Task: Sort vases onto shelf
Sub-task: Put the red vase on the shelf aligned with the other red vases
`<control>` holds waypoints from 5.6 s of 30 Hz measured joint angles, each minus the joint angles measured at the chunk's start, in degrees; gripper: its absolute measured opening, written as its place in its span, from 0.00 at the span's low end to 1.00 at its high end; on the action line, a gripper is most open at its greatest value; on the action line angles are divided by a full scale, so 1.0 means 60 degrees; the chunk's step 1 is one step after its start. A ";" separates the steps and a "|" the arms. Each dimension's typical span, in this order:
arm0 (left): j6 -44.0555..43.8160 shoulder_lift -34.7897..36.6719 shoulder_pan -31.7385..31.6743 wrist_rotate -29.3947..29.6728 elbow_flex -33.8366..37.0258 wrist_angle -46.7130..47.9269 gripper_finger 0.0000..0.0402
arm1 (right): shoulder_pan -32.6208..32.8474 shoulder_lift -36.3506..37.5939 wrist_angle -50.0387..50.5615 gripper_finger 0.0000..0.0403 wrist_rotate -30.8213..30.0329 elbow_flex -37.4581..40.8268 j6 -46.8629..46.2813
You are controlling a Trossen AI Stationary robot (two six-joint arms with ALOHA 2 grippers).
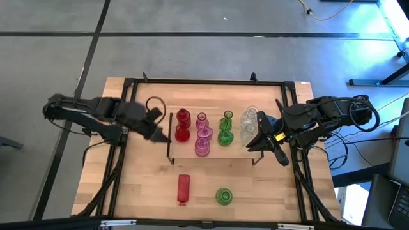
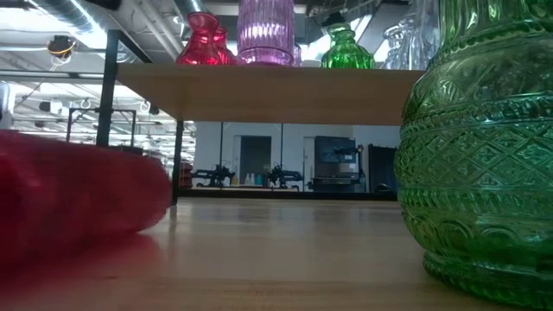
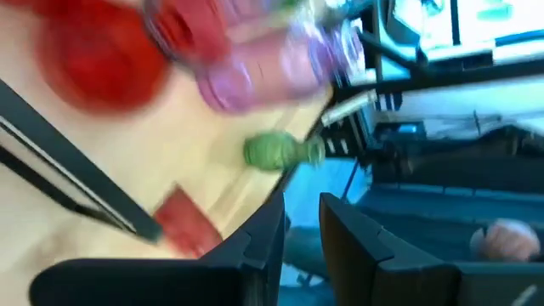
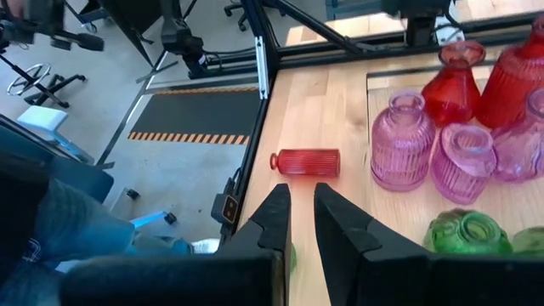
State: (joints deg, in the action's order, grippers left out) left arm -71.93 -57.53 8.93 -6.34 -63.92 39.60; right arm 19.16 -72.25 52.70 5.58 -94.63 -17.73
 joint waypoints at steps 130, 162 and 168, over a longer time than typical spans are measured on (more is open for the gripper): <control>-0.0937 -0.9928 0.5487 0.5493 -0.2157 -0.4759 0.48 | 0.0000 -0.1297 0.1778 0.10 0.1508 0.0000 -0.0502; 0.6385 -0.7014 0.4940 0.4428 -0.2182 -0.4163 0.44 | 0.0000 -0.1290 0.1296 0.10 0.1512 0.0000 -0.0325; 1.1420 -0.6787 0.4040 0.2563 -0.2178 -0.3810 0.43 | 0.0000 -0.1290 0.0796 0.10 0.1512 0.0000 -0.0822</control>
State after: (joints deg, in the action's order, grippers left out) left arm -3.41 -98.25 33.17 9.04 -76.99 16.74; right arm 19.16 -79.99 57.48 14.66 -94.63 -22.66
